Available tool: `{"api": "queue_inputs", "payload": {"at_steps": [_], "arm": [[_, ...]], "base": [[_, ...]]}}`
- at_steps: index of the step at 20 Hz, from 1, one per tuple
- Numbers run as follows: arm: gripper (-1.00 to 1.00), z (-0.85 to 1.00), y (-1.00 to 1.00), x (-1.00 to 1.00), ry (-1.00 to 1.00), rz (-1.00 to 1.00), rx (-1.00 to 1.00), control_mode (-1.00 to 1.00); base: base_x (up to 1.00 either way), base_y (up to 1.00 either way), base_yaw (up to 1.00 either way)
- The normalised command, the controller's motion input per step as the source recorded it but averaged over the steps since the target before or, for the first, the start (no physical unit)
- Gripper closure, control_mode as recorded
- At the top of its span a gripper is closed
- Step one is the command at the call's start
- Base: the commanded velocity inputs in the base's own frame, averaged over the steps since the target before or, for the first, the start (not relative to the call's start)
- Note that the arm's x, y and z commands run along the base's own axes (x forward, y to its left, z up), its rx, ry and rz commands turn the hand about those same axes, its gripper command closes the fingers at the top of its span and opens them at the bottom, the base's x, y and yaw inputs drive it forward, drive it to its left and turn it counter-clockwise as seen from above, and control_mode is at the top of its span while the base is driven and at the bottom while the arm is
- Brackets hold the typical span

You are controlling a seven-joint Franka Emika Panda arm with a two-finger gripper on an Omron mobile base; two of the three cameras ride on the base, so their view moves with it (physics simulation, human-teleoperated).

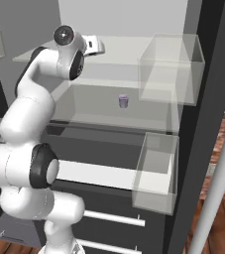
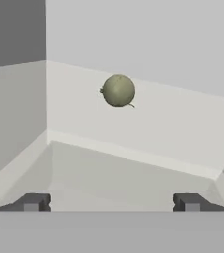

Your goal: Move the yogurt and eggplant from the second highest shelf to the top shelf to make space. Then, place the pitcher from the counter on the cleared second highest shelf.

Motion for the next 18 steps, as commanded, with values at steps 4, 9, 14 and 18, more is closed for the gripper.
{"api": "queue_inputs", "payload": {"at_steps": [4, 9, 14, 18], "arm": [[-1.0, -0.23, -0.3, -1.0, 0.05, 0.0, 0.0, -1.0], [-1.0, -0.75, -0.11, -1.0, 0.03, -0.02, 0.0, -1.0], [-1.0, -0.95, -0.03, -1.0, 0.05, -0.09, 0.0, -1.0], [-1.0, -0.53, -0.18, -0.77, 0.12, -0.05, 0.0, -1.0]], "base": [[0.0, 0.0, 0.0], [0.0, 0.0, 0.0], [0.0, 0.0, 0.0], [0.0, 0.0, 0.0]]}}
